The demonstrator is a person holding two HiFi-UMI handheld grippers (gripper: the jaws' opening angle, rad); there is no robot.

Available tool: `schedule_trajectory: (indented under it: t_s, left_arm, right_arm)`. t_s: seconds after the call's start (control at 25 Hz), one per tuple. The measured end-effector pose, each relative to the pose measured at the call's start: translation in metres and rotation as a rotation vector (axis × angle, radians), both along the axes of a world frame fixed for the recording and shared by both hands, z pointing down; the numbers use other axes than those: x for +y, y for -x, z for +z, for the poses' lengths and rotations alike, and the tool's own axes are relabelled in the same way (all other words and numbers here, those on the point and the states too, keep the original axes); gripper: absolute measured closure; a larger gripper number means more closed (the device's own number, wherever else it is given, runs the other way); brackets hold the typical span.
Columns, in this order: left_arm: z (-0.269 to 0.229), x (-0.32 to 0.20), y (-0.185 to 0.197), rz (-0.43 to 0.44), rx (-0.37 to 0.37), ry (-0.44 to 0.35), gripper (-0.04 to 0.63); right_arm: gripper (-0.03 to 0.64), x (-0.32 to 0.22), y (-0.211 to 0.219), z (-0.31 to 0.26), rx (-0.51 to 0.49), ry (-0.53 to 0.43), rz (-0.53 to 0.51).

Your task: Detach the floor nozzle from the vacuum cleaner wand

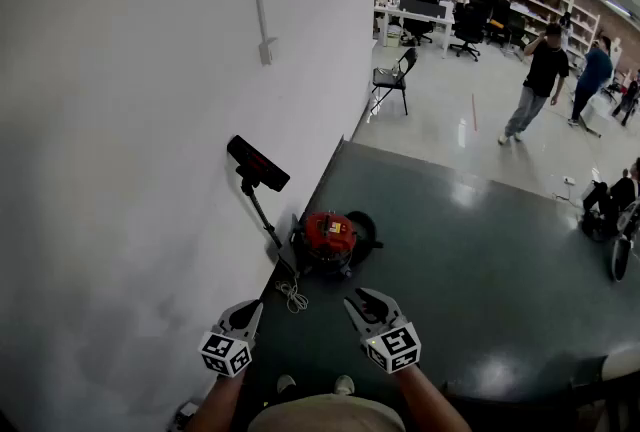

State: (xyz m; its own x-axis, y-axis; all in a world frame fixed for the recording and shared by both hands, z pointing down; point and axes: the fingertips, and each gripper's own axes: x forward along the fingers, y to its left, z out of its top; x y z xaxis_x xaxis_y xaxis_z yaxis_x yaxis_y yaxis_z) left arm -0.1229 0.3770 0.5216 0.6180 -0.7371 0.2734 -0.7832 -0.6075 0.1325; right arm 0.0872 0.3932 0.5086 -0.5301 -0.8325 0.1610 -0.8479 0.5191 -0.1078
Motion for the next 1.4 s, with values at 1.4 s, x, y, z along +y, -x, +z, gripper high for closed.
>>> schedule_trajectory:
  t_s: [1.4]
  left_arm:
    - [0.017, -0.125, 0.009, -0.035, 0.088, 0.093, 0.581]
  right_arm:
    - [0.488, -0.145, -0.008, 0.015, -0.219, 0.094, 0.061]
